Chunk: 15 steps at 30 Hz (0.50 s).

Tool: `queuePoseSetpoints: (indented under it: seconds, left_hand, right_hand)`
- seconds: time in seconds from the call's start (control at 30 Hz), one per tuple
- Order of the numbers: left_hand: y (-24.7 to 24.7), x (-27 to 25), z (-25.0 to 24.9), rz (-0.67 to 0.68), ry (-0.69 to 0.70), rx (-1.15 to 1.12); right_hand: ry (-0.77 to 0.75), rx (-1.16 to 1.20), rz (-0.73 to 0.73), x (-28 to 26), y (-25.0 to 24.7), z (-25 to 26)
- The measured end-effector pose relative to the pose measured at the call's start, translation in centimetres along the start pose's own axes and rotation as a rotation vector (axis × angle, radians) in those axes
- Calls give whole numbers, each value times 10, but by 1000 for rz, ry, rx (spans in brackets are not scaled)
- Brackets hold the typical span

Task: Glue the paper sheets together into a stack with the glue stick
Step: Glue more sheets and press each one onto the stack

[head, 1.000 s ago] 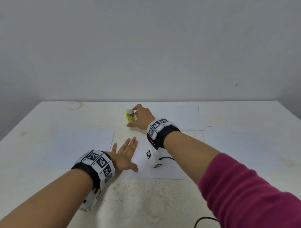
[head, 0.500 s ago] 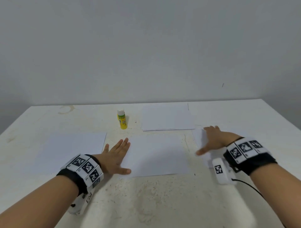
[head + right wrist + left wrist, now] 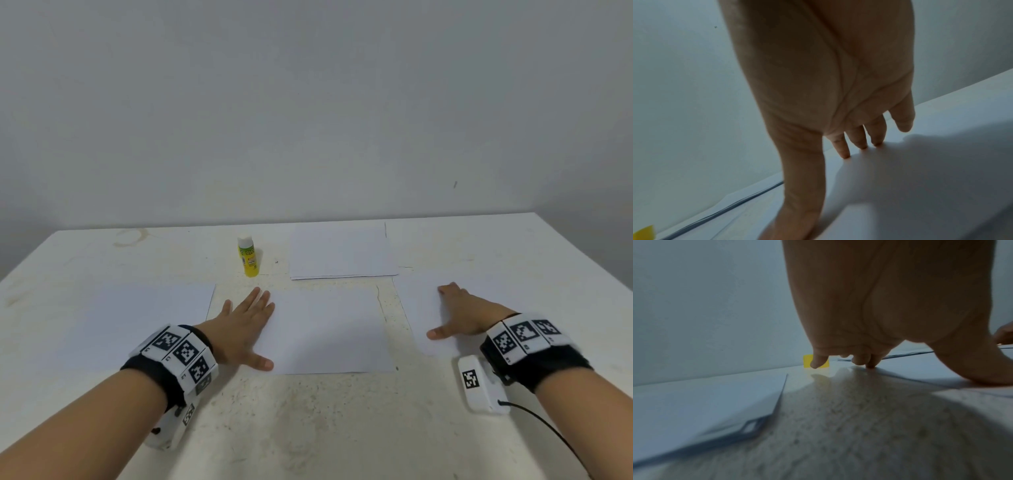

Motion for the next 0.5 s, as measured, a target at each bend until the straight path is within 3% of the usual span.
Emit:
queuePoseSetpoints:
  seconds: [0.5]
  left_hand:
    - [3, 2, 2, 46, 5, -36]
  right_hand:
    - [-9, -39, -9, -14, 0, 4]
Point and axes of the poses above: each hand's wrist, its own x-axis towards the middle knuckle, its own y-axis out of the palm, z = x × y, the point moved 10 cm from there along x, towards the middle knuckle, and after that the axes turned 11 degrees about z, right-handed, at the moved point
